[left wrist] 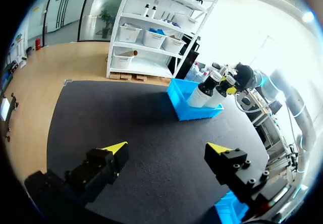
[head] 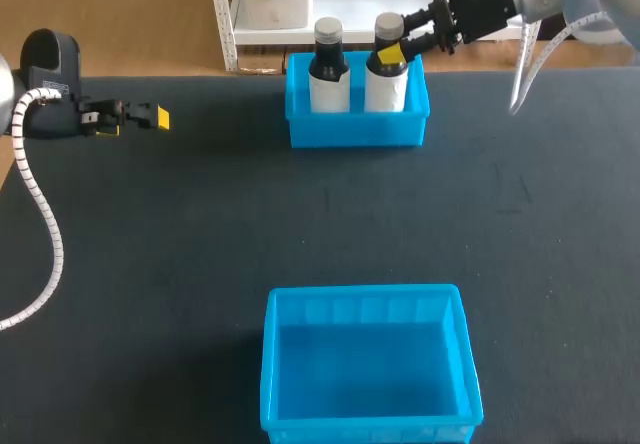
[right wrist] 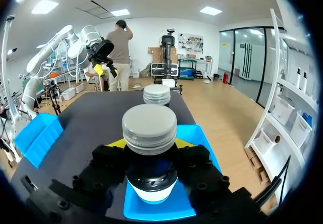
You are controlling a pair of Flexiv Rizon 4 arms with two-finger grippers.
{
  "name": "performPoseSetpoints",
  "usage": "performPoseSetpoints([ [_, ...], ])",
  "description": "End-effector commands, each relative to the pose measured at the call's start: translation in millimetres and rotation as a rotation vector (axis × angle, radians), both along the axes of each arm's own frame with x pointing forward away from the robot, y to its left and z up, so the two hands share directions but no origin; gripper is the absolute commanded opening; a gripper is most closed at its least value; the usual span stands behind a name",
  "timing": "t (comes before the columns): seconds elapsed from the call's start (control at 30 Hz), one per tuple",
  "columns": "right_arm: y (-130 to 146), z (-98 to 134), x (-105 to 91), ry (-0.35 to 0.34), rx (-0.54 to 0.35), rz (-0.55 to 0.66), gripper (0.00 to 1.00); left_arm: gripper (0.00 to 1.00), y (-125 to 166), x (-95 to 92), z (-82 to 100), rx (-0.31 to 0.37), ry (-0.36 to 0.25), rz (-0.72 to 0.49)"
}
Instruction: Pick up the bottle, and place it in the far bin if it is heavy, or in the near bin if it is light.
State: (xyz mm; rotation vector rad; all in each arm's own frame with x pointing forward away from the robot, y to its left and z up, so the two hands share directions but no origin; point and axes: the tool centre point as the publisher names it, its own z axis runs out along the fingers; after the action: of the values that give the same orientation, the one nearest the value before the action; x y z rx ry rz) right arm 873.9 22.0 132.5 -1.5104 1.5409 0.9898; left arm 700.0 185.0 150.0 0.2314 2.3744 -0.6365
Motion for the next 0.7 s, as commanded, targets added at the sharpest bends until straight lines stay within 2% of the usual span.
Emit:
performPoseSetpoints([
  [0.03,0.5,0.5,10.6,0.02,-0.001,0.039,0.0,1.0,0.0,0.0,0.0,0.0,0.0,0.0],
  [0.7,0.6,-7.1,14.9,0.037,-0.012,0.032,0.0,1.0,0.0,0.0,0.0,0.0,0.0,0.0],
])
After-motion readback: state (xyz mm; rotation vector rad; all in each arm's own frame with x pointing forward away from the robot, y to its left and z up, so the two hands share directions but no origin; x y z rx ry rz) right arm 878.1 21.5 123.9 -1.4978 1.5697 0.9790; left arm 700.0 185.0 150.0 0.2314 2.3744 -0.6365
